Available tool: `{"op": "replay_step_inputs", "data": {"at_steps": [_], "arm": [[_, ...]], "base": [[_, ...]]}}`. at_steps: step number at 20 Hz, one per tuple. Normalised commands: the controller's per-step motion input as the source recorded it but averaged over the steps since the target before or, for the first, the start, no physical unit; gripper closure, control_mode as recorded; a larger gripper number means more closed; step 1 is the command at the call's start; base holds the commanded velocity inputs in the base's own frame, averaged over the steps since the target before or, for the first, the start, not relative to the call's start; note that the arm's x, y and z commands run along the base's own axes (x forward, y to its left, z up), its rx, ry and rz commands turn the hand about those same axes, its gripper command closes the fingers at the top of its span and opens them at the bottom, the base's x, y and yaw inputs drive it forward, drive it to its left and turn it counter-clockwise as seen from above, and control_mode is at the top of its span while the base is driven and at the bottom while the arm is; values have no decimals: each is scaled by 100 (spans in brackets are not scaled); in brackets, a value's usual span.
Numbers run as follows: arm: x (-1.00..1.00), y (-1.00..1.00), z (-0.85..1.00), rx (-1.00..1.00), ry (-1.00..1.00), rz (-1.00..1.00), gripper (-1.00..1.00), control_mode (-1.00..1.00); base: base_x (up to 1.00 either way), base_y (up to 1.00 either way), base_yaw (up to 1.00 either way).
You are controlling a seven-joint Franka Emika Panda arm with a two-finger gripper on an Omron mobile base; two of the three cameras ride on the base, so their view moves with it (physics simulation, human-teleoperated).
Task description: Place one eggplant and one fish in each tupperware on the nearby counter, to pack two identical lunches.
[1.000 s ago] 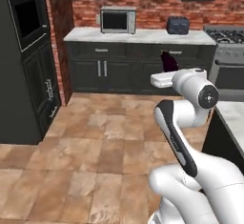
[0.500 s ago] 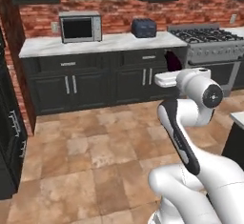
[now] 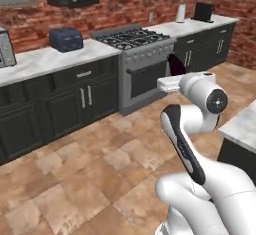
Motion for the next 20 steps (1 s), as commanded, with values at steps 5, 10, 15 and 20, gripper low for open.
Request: {"op": "replay_step_inputs", "data": {"at_steps": [5,10,15,20], "arm": [[0,0,0,0,0,0,100,100],[0,0,0,0,0,0,100,100],[0,0,0,0,0,0,100,100],[0,0,0,0,0,0,100,100]], "base": [[75,30,-91],[85,49,-88],[98,66,-84],[100,69,-83]]}}
